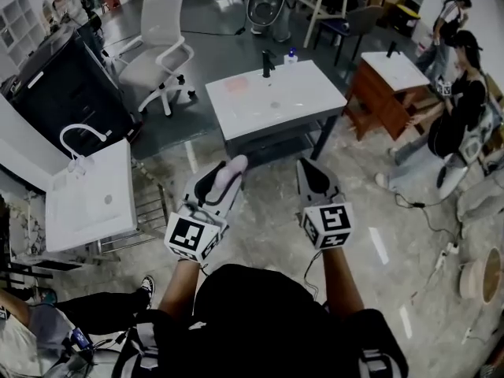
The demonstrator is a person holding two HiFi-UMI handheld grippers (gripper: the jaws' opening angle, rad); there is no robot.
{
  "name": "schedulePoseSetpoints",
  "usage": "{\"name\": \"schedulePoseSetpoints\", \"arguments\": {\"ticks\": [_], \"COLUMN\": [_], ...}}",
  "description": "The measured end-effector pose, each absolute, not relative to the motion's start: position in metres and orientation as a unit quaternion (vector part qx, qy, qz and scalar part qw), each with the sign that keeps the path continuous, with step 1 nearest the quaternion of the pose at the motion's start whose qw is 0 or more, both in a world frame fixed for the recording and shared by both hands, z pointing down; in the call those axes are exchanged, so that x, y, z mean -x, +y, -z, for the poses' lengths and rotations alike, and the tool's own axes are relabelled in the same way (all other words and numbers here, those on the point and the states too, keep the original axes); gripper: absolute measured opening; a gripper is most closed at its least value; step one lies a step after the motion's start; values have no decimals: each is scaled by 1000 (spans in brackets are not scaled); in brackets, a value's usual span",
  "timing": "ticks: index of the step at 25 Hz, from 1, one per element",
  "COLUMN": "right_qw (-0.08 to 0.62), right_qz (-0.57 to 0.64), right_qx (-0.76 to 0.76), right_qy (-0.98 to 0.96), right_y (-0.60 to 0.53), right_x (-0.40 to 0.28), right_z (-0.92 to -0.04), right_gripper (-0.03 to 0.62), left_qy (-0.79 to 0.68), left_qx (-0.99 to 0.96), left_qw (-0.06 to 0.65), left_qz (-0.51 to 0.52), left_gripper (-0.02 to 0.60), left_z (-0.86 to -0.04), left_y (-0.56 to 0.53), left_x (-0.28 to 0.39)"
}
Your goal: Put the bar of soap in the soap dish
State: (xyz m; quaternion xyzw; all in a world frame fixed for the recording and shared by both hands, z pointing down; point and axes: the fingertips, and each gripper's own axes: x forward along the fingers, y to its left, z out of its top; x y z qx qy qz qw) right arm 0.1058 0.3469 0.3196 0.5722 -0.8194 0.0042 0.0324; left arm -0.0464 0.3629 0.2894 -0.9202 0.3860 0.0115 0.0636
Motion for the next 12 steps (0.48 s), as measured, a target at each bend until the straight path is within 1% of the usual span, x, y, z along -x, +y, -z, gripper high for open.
{"name": "schedulePoseSetpoints", "arguments": {"ticks": [7,12], "right_qw": [21,32], "right_qz": [-22,-20], "right_qx": [-561,-561], "right_qy": [-827,-827], "right_y": [348,338], "right_x": [-114,-117], "right_z": [-332,-337], "right_gripper": [35,35], "left_qy": [392,397], "left_qx": [918,917], "left_qw": [60,51], "left_qz": [-2,-9], "left_gripper": [173,173], "left_z": [-298,-299], "left_y": [366,356], "left_x": [42,40]}}
